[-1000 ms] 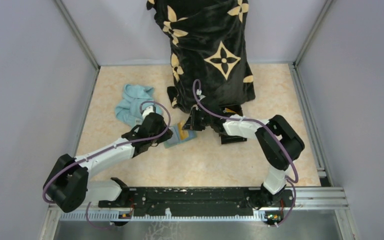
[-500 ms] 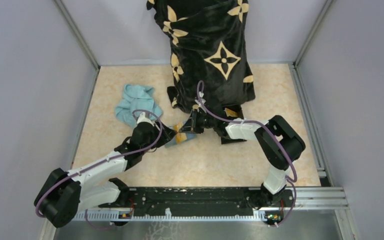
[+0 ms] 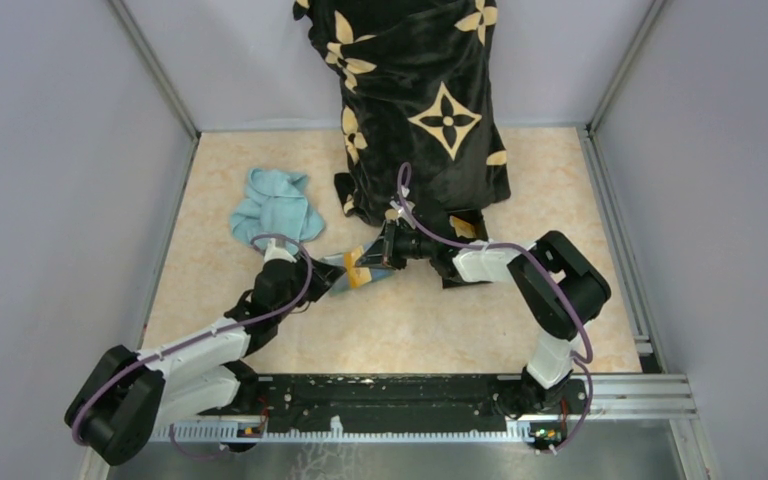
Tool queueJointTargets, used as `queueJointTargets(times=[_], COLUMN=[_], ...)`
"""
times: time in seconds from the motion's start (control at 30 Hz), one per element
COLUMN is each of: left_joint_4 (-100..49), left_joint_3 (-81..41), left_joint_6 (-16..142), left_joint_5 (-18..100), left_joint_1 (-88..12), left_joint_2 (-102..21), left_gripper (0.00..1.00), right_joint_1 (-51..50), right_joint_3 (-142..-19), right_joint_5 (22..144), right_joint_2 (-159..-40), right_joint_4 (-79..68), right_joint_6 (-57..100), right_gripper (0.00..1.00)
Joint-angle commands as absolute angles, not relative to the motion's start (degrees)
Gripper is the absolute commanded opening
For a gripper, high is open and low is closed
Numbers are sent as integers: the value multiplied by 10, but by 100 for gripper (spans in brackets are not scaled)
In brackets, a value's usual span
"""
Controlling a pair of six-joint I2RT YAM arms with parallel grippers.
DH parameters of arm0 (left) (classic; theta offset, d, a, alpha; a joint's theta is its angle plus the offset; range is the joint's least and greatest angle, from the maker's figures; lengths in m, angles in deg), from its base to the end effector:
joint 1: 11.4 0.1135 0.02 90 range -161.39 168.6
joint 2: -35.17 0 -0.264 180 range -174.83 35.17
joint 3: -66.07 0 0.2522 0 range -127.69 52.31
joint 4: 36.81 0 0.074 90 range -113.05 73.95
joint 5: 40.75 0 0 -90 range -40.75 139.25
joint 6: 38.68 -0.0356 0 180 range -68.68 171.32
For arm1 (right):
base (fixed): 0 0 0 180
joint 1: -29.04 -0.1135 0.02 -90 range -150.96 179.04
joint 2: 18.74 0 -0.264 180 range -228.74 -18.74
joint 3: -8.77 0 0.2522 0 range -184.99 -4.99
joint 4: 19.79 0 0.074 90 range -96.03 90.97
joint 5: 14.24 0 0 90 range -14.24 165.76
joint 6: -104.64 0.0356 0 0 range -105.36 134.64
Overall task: Put the credit cards into the card holder
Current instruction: Adjust the credit card.
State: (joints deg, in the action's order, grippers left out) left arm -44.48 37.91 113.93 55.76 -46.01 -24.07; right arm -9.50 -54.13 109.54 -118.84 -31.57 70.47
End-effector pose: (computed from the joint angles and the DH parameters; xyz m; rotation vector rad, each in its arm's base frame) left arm 0.1680 -0.1110 0.1667 -0.5878 2.0312 -0.9617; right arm 0.2698 0.2402 0.1765 -0.0907 2.3420 1.5420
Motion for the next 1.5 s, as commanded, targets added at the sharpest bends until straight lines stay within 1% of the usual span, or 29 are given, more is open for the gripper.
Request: queueJointTargets(times=[0.0, 0.27, 0.57, 0.6, 0.7, 0.8, 0.9, 0.93, 0.97, 1.03, 1.13, 1.2, 1.33, 1.47], left_joint_4=[-535, -606, -659, -664, -675, -694, -709, -708, -705, -699, -647, -602, -555, -542], left_joint_3=[403, 426, 441, 441, 444, 443, 445, 446, 448, 457, 459, 456, 450, 450], left_joint_6=[1167, 1174, 1174, 1173, 1170, 1167, 1166, 1165, 1165, 1165, 1167, 1166, 1166, 1170], left_joint_5=[536, 510, 487, 485, 481, 468, 457, 457, 459, 468, 496, 515, 542, 551], left_joint_1=[-453, -446, -442, -441, -441, -440, -439, -439, -438, -437, -435, -435, -435, -435], left_joint_2=[-236, -242, -251, -250, -252, -262, -270, -270, -267, -257, -228, -213, -202, -211], left_gripper=[33, 36, 32, 30, 18, 11, 0, 0, 0, 0, 0, 0, 0, 0], right_joint_1=[-92, -92, -93, -93, -93, -94, -96, -96, -95, -96, -95, -96, -96, -95], right_joint_3=[-539, -535, -537, -537, -537, -540, -544, -544, -544, -547, -557, -565, -577, -586], right_joint_5=[1122, 1127, 1135, 1136, 1137, 1141, 1141, 1141, 1139, 1126, 1096, 1076, 1041, 996], right_joint_2=[-1190, -1198, -1210, -1212, -1213, -1216, -1217, -1216, -1214, -1208, -1194, -1185, -1173, -1160], right_joint_4=[-389, -404, -421, -424, -427, -432, -431, -431, -427, -407, -342, -306, -263, -220], right_joint_6=[729, 740, 754, 755, 757, 762, 761, 759, 755, 736, 694, 668, 639, 607], right_gripper=[0, 0, 0, 0, 0, 0, 0, 0, 2, 15, 30, 36, 40, 41])
